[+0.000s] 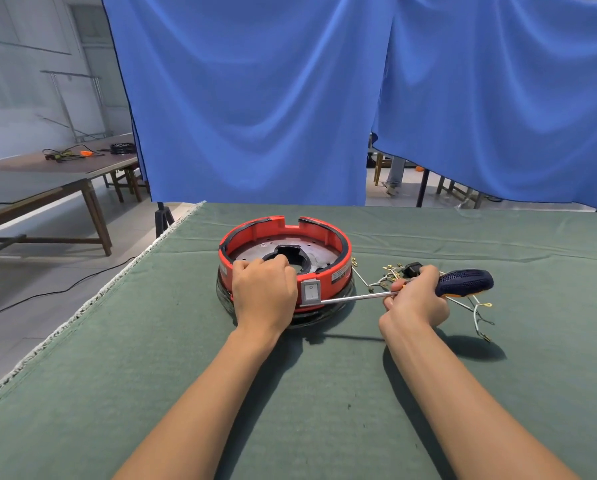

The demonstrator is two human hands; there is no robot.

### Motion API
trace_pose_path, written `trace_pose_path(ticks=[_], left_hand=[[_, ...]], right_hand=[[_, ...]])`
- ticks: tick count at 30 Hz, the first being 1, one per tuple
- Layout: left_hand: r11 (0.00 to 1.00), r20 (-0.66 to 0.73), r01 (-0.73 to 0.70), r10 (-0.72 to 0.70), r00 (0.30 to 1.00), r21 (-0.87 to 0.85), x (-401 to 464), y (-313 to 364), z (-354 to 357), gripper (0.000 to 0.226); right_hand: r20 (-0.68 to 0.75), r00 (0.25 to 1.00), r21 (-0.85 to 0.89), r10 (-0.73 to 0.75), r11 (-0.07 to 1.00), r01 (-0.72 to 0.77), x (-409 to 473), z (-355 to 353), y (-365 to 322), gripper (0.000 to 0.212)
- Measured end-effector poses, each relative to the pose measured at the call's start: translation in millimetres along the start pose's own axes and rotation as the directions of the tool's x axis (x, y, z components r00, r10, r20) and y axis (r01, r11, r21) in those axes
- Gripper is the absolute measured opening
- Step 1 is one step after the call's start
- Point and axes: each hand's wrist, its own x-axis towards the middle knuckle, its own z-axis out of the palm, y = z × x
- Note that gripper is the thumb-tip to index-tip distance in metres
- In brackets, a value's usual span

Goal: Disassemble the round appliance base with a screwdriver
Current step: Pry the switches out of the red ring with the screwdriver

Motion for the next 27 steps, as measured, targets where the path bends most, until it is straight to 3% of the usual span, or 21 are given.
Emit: trace_pose_path(ticks=[9,22,25,27], left_hand=[[1.0,0.015,-0.002,0.002,1.0,-0.007,0,-1,-1,0.039],[0.999,0.012,-0.004,0.005,1.0,-0.036,0,-2,-1,0.04],[0.981,-0.061,-0.082,0.072,0.996,-0.174,-6,-2,-7,0.038],[0.941,-0.126,-0.248,0.223,0.967,-0.231,-10,-4,-14,0.034]], right_hand=[[-0.014,0.996,-0.13,0.093,0.987,-0.094,17,18,10,0.017],[0.055,0.997,-0.071,0.053,0.996,-0.049,3,-3,-2,0.023],[0.047,0.996,-0.086,0.08,0.993,-0.076,8,-5,-3,0.024],[0.045,0.994,-0.093,0.095,0.992,-0.091,10,-4,0,0.023]])
